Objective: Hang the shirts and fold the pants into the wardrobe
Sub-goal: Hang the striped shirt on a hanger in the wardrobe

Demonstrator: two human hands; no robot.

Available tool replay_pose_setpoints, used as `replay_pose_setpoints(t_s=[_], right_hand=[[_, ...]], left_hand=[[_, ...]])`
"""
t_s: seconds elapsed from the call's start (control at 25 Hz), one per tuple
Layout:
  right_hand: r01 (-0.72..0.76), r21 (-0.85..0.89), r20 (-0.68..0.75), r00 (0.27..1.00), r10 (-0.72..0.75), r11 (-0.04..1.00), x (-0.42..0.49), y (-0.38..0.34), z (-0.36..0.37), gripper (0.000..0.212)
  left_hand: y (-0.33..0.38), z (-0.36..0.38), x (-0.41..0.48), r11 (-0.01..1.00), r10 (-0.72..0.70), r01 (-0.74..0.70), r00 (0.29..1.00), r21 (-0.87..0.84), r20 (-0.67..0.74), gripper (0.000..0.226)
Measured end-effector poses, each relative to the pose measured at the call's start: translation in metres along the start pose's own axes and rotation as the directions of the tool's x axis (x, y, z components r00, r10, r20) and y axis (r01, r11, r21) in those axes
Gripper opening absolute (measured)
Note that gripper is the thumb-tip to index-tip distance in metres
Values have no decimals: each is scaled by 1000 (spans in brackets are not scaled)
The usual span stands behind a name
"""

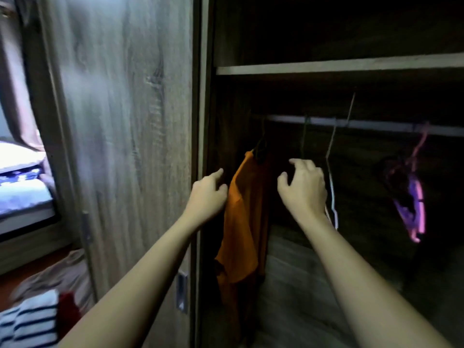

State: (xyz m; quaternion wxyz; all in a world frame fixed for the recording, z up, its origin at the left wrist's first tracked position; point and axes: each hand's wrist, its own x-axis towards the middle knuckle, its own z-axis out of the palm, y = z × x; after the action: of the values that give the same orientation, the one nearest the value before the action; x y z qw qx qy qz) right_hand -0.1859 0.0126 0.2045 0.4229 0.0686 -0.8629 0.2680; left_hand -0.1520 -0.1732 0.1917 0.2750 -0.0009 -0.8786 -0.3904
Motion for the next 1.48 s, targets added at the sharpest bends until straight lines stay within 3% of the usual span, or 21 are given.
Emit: replay_pose_setpoints(t_s=[0.2, 0.44, 0.6, 0.76, 0.88, 1.0, 1.16, 1.32, 1.4, 1.48], right_hand=[[216, 198, 85, 968, -236, 956, -71, -67, 49, 35], [281, 394, 186, 908, -376, 875, -173, -198, 123, 33], [223, 459, 381, 825, -417, 860, -236, -268, 171, 33], [213, 488, 558, 670, -490, 847, -282, -302, 231, 30], [106, 425, 730, 547, -410, 899, -307, -321, 275, 34], [6, 301, 834, 482, -267, 954, -326, -338, 315, 46], [-262, 82, 906, 422, 38, 962, -337, -355, 342, 58], [-548, 76, 910, 379, 166, 833, -330, -354, 345, 43], [-644, 31, 926, 307, 221, 764, -322, -351, 343, 41], [-751, -60, 956, 146, 253, 658, -313, -349, 339, 34]], left_hand=[[-81, -56, -67, 997, 10, -22, 988, -75, -157, 33], [-191, -162, -139, 954, -168, 220, 955, 205, -244, 32], [-283, -223, -203, 865, -264, 324, 943, 383, -203, 35], [-369, -253, -255, 769, -364, 327, 931, 549, -44, 48], [-422, -262, -282, 689, -408, 243, 909, 683, 87, 76], [-465, -265, -299, 624, -428, 136, 883, 770, 191, 66], [-489, -261, -306, 649, -357, 63, 905, 758, 231, 69], [-500, -259, -311, 608, -302, 10, 928, 794, 220, 78], [-501, -260, -311, 612, -296, 21, 933, 791, 204, 79], [-503, -260, -312, 627, -276, 16, 939, 779, 203, 84]])
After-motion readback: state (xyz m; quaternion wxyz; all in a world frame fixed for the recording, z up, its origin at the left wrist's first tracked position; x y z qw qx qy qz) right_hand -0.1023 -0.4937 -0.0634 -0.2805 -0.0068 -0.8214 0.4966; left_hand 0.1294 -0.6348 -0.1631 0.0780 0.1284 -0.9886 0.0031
